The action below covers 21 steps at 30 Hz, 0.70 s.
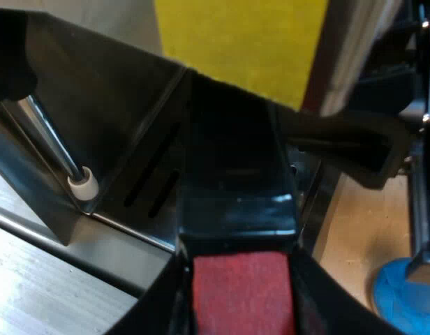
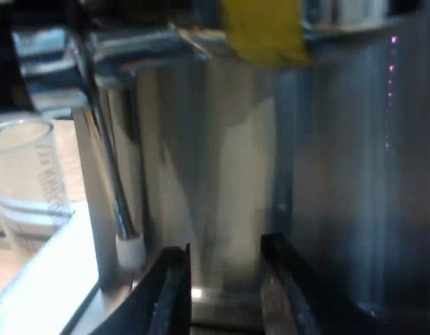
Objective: Put the handle in the coffee machine
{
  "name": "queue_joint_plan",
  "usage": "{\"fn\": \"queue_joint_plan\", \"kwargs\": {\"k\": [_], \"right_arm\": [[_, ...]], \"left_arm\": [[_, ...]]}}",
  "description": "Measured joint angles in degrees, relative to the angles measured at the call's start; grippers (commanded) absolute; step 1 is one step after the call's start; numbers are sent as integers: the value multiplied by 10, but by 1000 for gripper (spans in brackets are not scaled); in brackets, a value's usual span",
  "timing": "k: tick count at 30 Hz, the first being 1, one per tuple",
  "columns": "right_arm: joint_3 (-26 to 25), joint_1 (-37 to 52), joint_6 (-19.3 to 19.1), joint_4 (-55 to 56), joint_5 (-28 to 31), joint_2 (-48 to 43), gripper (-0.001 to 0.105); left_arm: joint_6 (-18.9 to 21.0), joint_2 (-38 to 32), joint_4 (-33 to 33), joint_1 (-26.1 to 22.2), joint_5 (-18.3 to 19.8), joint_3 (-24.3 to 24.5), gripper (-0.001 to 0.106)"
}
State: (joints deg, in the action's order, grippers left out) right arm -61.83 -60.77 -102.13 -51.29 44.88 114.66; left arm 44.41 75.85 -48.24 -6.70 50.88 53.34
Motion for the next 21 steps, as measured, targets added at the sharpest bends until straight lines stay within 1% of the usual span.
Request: {"fn": "queue_joint_plan", "kwargs": {"k": [2, 8, 18, 21], "right_arm": [[-13, 8, 0, 0, 2, 4, 28], [-25, 27, -3, -15, 8, 4, 28], [-29, 39, -7, -43, 3, 5, 28], [-33, 39, -22, -43, 2, 7, 28]], "left_arm": [[0, 0, 0, 0, 0, 0, 0], [0, 0, -1, 0, 0, 0, 0], [0, 0, -1, 0, 0, 0, 0], [0, 0, -1, 0, 0, 0, 0]]}}
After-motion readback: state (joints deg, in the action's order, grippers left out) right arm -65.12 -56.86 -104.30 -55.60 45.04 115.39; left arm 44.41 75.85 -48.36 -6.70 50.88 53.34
